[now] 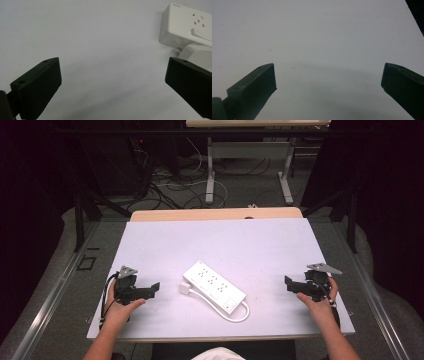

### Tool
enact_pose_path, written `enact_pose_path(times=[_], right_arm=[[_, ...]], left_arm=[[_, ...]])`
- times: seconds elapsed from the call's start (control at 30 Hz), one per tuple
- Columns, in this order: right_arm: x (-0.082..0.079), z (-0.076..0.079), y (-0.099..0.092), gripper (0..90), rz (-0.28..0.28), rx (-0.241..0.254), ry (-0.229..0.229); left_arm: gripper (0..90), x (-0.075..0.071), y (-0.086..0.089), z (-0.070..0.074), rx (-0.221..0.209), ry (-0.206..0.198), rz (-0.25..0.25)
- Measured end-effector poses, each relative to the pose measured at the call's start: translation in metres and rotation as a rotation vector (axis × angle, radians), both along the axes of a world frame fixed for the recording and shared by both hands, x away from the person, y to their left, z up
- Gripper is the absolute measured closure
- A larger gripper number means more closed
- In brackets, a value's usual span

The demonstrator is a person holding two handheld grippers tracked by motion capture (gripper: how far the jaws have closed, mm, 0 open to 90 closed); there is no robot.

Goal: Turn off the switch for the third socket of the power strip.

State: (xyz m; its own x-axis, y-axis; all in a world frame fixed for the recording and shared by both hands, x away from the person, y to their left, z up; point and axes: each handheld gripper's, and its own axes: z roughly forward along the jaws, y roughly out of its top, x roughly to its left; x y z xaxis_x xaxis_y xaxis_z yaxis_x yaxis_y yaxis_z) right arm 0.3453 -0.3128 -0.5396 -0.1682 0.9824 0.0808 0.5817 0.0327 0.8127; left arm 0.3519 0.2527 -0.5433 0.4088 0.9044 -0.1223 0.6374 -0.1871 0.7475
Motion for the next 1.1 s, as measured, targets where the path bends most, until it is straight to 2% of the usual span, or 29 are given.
enact_pose_path(times=[0.03,0.1,0.13,0.23,0.27,0.3,0.53,0.6,0.63,0.67,0.7,0.73,1.0,1.1], right_arm=[[0.000,0.000,0.000,0.0,0.000,0.003,0.000],[0.000,0.000,0.000,0.0,-0.001,0.004,-0.006],[0.000,0.000,0.000,0.0,0.002,0.004,-0.004],[-0.001,0.000,-0.001,0.0,0.009,0.008,0.002],[-0.001,-0.001,0.000,0.0,0.012,0.012,0.005],[-0.001,-0.001,0.000,0.0,0.015,0.006,0.004],[-0.003,-0.002,0.005,0.0,0.036,0.002,-0.008],[-0.003,-0.002,0.006,0.0,0.038,0.002,-0.002],[-0.003,-0.002,0.007,0.0,0.041,0.003,0.000],[-0.003,-0.002,0.007,0.0,0.043,0.004,0.000],[-0.003,-0.002,0.007,0.0,0.044,0.007,0.001],[-0.003,-0.002,0.007,0.0,0.044,0.007,0.001],[-0.004,-0.002,0.008,0.0,0.058,0.009,-0.006],[-0.004,-0.002,0.007,0.0,0.058,0.007,-0.007]], left_arm=[[1.3,-0.001,-0.003,0.001,-0.006,0.013,0.005],[2.2,-0.002,-0.005,0.000,0.003,0.001,-0.003],[2.4,-0.002,-0.006,0.002,0.009,0.014,-0.008],[3.7,-0.004,-0.007,0.004,0.019,0.015,-0.024],[4.2,-0.004,-0.009,0.002,0.008,-0.008,-0.010],[4.9,-0.006,-0.010,0.004,0.022,0.002,-0.023],[14.5,-0.008,-0.014,0.006,0.027,-0.003,-0.019],[15.8,-0.008,-0.016,0.006,0.021,-0.015,-0.011],[16.0,-0.008,-0.017,0.007,0.020,-0.002,-0.019],[16.4,-0.008,-0.019,0.005,0.011,-0.020,-0.006],[17.0,-0.008,-0.019,0.005,0.011,-0.020,-0.006],[18.2,-0.009,-0.018,0.007,0.018,0.001,-0.017],[26.8,-0.012,-0.023,0.011,0.004,-0.014,-0.008],[29.7,-0.013,-0.026,0.013,-0.008,-0.018,-0.027]])
